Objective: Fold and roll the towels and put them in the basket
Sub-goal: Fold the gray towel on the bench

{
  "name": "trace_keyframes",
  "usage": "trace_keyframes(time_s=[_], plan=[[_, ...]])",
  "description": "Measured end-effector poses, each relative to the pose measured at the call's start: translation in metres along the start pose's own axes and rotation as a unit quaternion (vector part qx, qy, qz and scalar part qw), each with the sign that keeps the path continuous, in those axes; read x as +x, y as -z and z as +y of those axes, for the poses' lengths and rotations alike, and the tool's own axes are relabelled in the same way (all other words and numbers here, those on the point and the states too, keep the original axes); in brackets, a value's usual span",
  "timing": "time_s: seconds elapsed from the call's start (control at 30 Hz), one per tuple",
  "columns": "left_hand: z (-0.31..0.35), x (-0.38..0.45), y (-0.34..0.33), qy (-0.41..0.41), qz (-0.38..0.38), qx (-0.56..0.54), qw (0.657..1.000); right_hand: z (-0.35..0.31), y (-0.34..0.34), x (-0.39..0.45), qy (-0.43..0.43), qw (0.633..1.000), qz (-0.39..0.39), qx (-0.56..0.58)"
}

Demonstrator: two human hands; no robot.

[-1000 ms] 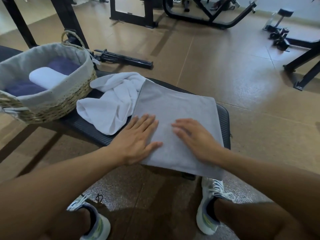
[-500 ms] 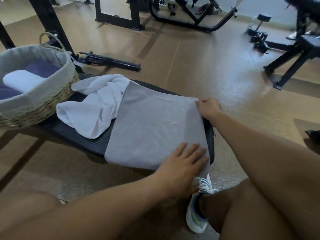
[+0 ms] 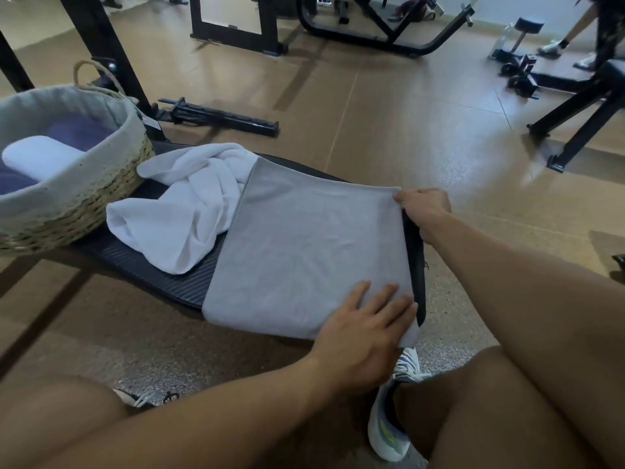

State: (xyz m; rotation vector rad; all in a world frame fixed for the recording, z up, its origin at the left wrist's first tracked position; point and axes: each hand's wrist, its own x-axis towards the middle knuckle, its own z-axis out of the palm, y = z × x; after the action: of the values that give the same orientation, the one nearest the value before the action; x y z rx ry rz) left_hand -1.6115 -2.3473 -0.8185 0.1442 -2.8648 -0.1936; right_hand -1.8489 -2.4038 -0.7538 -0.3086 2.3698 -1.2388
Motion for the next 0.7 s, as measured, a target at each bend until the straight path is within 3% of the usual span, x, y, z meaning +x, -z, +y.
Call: trace_keyframes(time_s=[0.1, 0.2, 0.4, 0.57, 0.7], plan=[[0.006, -0.001, 0.009, 0.031, 0.068, -0.118, 0.99, -0.002, 0.007, -0.003, 0.009, 1.0, 0.013, 0.007], [0.014, -0.006, 0.027, 0.094, 0.124, -0.262, 0.952, 0.0, 0.021, 0.0, 0.019, 1.0, 0.011, -0.018], [0.017, -0.028, 0.07, 0.343, 0.204, -0.48, 0.781, -0.01, 0.079, -0.012, 0.08, 0.99, -0.001, -0.115], [0.025, -0.045, 0.093, 0.423, 0.184, -0.574, 0.677, -0.036, 0.102, -0.029, 0.133, 0.979, 0.027, -0.151], [0.029, -0.056, 0.097, 0.46, 0.185, -0.602, 0.626, -0.054, 0.078, -0.047, 0.159, 0.983, 0.022, -0.093]])
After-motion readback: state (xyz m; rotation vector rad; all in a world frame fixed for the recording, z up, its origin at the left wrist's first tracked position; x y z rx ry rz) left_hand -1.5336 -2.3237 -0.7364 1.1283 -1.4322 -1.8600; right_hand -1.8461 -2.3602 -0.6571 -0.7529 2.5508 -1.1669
